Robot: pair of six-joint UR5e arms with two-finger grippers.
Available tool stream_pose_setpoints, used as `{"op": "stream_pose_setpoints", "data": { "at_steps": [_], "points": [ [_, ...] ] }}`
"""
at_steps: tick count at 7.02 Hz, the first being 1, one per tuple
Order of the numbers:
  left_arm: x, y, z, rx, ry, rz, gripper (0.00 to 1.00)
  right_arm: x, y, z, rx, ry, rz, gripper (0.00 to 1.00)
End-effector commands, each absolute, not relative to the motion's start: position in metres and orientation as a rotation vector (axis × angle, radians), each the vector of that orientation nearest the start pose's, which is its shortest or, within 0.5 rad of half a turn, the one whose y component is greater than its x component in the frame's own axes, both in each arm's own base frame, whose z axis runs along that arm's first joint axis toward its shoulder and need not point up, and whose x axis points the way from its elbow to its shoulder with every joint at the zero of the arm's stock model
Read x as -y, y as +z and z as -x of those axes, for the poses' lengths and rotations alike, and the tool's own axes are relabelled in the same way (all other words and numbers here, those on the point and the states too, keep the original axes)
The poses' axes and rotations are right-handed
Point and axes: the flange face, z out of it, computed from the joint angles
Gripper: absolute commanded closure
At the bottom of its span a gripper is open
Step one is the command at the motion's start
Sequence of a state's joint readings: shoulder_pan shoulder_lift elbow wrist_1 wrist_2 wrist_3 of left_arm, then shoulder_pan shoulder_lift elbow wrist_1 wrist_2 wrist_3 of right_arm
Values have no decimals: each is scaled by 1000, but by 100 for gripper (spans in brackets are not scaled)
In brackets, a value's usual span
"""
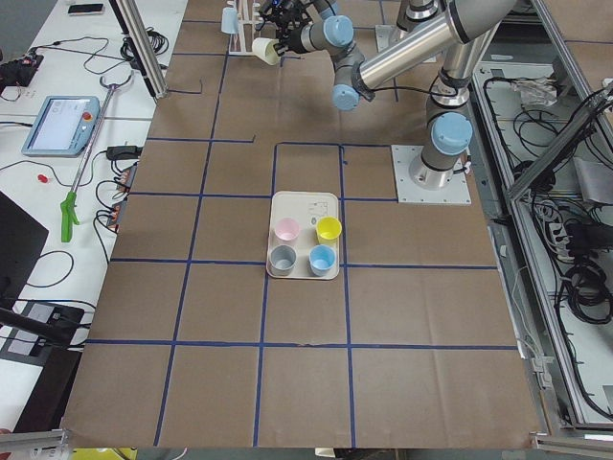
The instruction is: Transfer IKEA cup to right arm and place on rack
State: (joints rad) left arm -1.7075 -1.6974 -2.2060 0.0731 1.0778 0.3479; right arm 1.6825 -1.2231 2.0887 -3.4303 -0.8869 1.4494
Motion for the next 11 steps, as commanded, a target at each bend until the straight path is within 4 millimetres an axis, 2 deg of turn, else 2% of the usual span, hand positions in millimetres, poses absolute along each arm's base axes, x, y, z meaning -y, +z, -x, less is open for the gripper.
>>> {"op": "stream_pose_setpoints", "data": {
  "at_steps": [1, 2, 4, 7, 9, 11],
  "points": [
    [439, 335, 243, -2934, -1550, -1109, 100, 492, 299, -248, -1795, -307, -994, 4],
    [440, 336, 243, -2935, -1552, -1105, 100, 493, 301, -247, -1736, -253, -1081, 4],
    [439, 337, 243, -2935, -1554, -1103, 100, 494, 306, -249, -1674, -196, -1141, 4],
    [440, 338, 243, -2934, -1559, -1103, 100, 486, 309, -267, -1687, -188, -1106, 5],
    [440, 339, 243, -2933, -1562, -1103, 100, 493, 320, -271, -1679, -208, -1082, 4],
    [440, 339, 243, -2933, -1562, -1103, 100, 493, 320, -276, -1683, -202, -1074, 4]
  ]
}}
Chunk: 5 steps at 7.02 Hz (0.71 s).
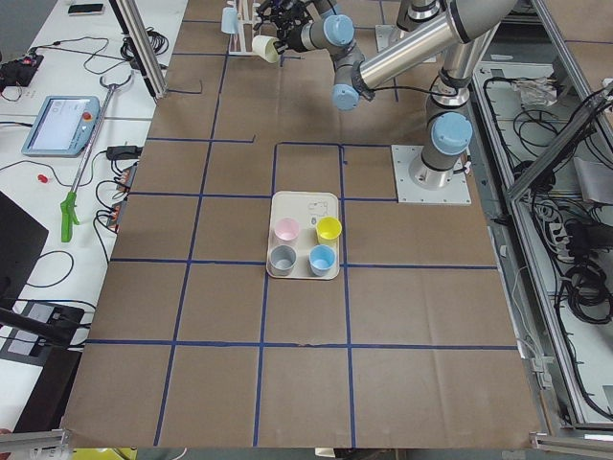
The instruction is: Transfer IKEA cup to right arm and place on rack
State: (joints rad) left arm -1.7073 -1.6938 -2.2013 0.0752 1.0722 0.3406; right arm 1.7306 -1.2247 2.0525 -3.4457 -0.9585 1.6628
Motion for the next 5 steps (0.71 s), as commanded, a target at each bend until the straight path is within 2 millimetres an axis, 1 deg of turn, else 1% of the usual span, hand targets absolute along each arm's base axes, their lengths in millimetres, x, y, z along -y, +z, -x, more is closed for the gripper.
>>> {"op": "stream_pose_setpoints", "data": {
  "at_steps": [1, 3, 5],
  "points": [
    [440, 339, 243, -2933, -1562, -1103, 100, 493, 318, -276, -1685, -200, -1076, 4],
    [440, 338, 243, -2933, -1560, -1105, 100, 490, 312, -283, -1697, -183, -1071, 5],
    [439, 337, 243, -2931, -1555, -1110, 100, 489, 310, -288, -1705, -171, -1070, 5]
  ]
}}
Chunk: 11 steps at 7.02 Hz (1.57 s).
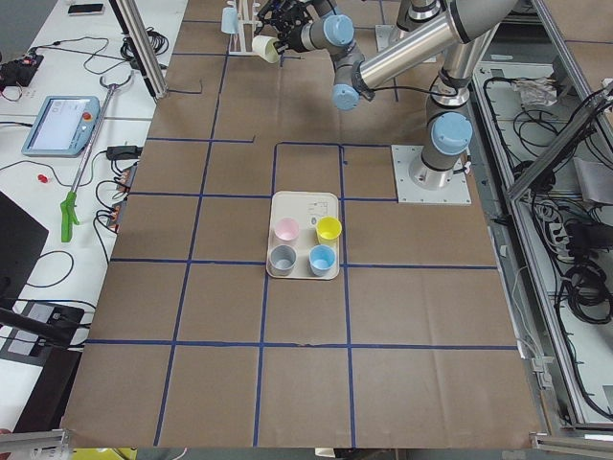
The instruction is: Transfer IKEA cup to right arm and place on rack
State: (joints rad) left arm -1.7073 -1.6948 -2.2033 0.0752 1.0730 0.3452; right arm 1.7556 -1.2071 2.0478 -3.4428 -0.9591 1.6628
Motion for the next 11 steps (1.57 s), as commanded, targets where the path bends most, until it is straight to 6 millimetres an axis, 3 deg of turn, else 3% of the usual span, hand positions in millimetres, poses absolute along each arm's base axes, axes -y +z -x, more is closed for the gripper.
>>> {"op": "stream_pose_setpoints", "data": {
  "at_steps": [1, 7, 8, 9, 10, 11],
  "points": [
    [439, 337, 243, -2933, -1555, -1109, 100, 490, 310, -288, -1705, -171, -1070, 5],
    [439, 339, 243, -2933, -1562, -1103, 99, 499, 303, -298, -1715, -157, -1062, 5],
    [439, 340, 243, -2931, -1564, -1103, 99, 498, 303, -298, -1715, -157, -1062, 10],
    [439, 340, 243, -2931, -1564, -1103, 99, 498, 304, -298, -1715, -155, -1056, 36],
    [439, 340, 243, -2930, -1566, -1104, 99, 497, 306, -298, -1713, -155, -1051, 48],
    [439, 341, 243, -2928, -1568, -1104, 98, 497, 307, -298, -1712, -154, -1050, 50]
  ]
}}
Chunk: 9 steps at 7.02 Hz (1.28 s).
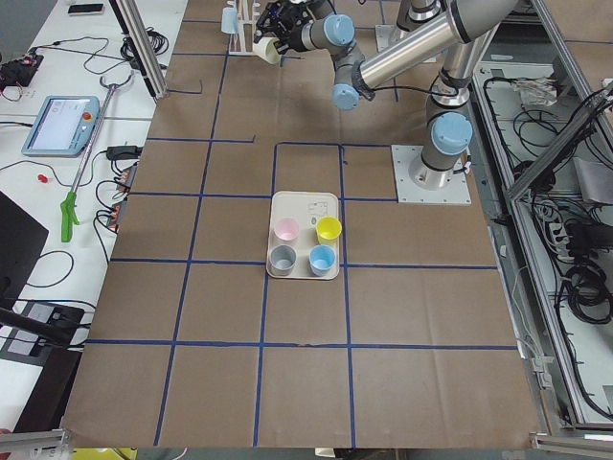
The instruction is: Transfer IKEA cup to right arm and place on rack
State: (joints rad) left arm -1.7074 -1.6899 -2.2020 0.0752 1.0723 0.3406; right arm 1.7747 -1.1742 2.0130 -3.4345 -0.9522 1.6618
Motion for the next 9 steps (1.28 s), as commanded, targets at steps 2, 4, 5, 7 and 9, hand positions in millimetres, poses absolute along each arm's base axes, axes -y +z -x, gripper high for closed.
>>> {"op": "stream_pose_setpoints", "data": {
  "at_steps": [2, 4, 5, 7, 9],
  "points": [
    [440, 341, 243, -2926, -1569, -1102, 44, 498, 311, -298, -1708, -159, -1042, 53],
    [439, 344, 243, -2924, -1577, -1104, 1, 499, 311, -298, -1706, -161, -1042, 53],
    [437, 349, 243, -2913, -1589, -1102, 1, 498, 311, -299, -1707, -159, -1040, 53],
    [432, 360, 233, -2895, -1603, -1071, 1, 499, 313, -298, -1705, -161, -1038, 53],
    [427, 392, 193, -2968, -1485, -932, 1, 513, 322, -288, -1686, -201, -1030, 56]
  ]
}}
